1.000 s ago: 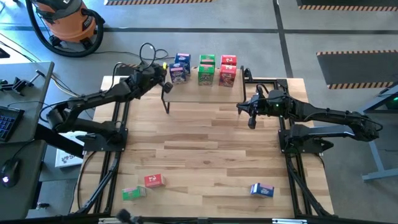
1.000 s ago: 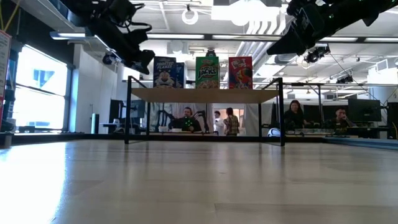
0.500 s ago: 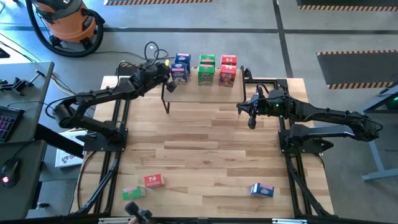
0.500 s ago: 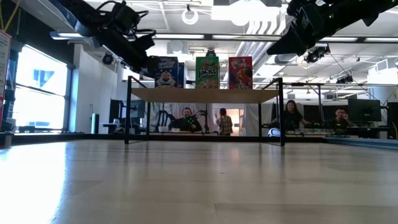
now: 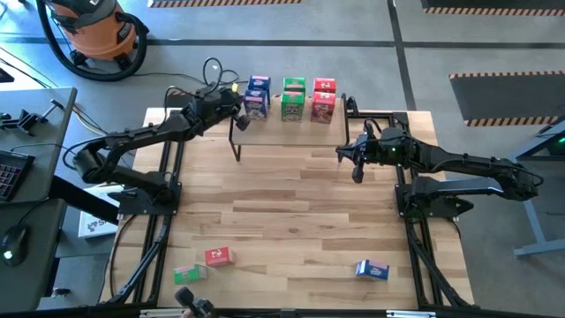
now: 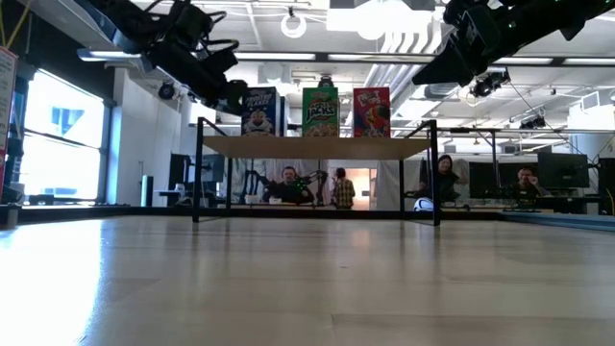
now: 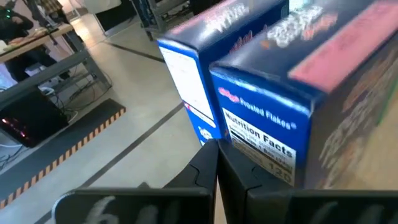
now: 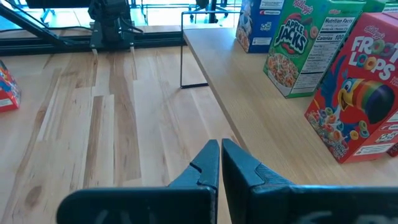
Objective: Stack cereal on shelf
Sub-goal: Adjust the bottom cereal box on the shelf, then move the red cereal box to the center of the table
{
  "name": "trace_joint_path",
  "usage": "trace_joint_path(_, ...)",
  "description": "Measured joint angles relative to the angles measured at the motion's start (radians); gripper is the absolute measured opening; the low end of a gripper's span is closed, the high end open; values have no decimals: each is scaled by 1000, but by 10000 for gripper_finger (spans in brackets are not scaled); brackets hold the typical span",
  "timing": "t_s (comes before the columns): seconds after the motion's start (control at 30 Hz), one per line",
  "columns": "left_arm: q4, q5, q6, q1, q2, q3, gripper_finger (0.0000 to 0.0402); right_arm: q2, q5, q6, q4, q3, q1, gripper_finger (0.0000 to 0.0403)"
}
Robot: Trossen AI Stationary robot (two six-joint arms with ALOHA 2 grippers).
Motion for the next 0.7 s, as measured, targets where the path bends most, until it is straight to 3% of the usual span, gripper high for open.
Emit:
trace_joint_path(0.2,-170,3,-7,-4,-131,0,0,0,0,0,0,0,0,0)
trace_joint_path(0.37,-316,135,-44,-35,-243,-5,0,2,-1,0,0,0,0,0)
trace_joint_path(0.53,-234,339,-95,-102,-316,-111,0,69,-67,21,96,-23,3,0)
trace_joint_path(0.7,-34,356,-107,-189,-372,-263,0,191,-138,74,323,-102,54,0)
